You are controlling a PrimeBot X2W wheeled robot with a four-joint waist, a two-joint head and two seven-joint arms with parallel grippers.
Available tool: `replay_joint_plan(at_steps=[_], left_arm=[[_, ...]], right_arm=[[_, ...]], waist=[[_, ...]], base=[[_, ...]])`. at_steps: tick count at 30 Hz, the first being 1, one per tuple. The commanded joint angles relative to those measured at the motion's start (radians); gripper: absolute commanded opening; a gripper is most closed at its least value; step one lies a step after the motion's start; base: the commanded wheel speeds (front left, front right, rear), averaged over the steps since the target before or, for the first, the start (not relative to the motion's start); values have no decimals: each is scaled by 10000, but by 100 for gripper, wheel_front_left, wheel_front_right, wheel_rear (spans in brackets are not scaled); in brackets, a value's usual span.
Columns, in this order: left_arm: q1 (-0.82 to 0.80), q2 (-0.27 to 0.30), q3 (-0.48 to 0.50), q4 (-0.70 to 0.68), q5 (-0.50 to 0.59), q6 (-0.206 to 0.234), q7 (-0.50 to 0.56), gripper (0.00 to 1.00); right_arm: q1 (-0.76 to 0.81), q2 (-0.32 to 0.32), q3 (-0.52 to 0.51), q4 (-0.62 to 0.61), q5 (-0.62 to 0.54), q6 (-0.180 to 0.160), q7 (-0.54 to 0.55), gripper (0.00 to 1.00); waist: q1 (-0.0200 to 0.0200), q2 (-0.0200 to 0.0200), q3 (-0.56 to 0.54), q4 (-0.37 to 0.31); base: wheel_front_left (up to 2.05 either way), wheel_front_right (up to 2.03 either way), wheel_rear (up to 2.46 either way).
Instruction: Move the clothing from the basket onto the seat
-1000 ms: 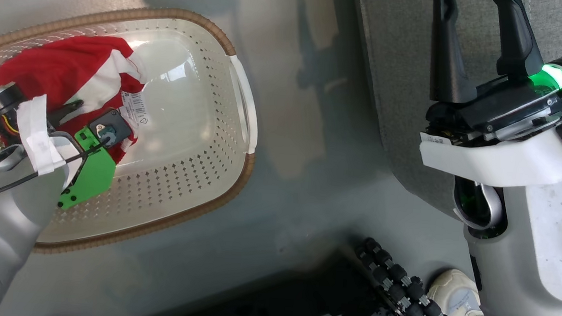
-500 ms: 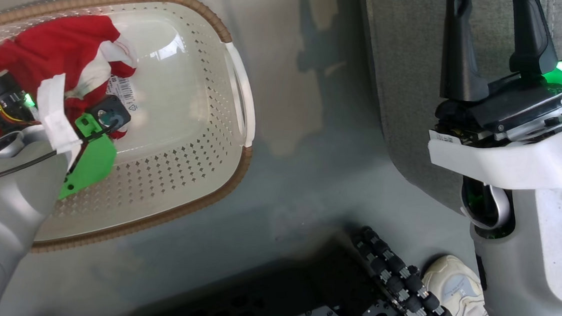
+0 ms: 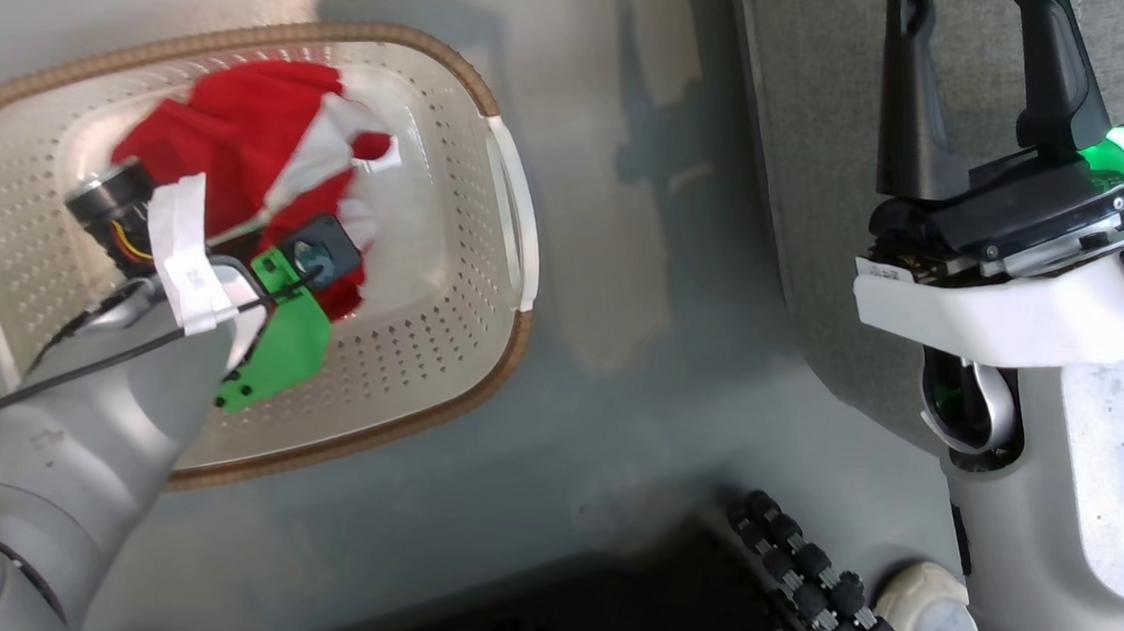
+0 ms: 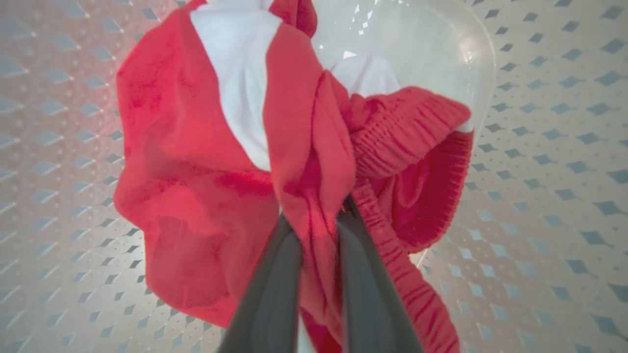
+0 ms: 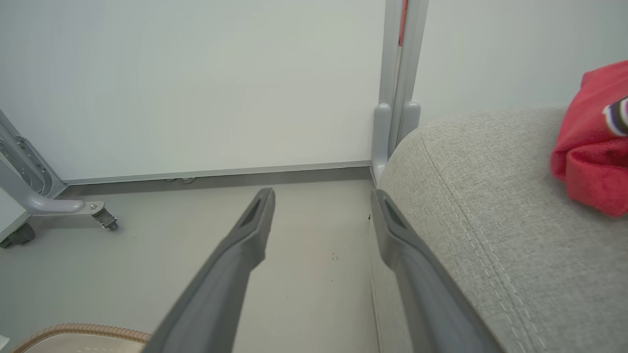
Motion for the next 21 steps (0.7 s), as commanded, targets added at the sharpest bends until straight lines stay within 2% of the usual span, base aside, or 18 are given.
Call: replay_joint_plan(at_steps=[1, 12, 21], left_arm=[[143, -106, -10, -34, -174, -22, -170, 0], [738, -924, 115, -202, -926, -22, -1750, 0], [1256, -1283, 679, -1086, -1511, 130, -2230, 0]], right_arm=[[140, -25, -38, 80, -91, -7, -1, 100], [931, -28, -299, 658, -555, -7, -1, 100], [1756, -30, -569, 1016, -946, -7, -1, 100]], waist=[[0, 0, -640, 381], [0, 0, -2719, 1355], [0, 0, -4238, 2172]], base=[[0, 0, 0], [0, 0, 0], [0, 0, 0]])
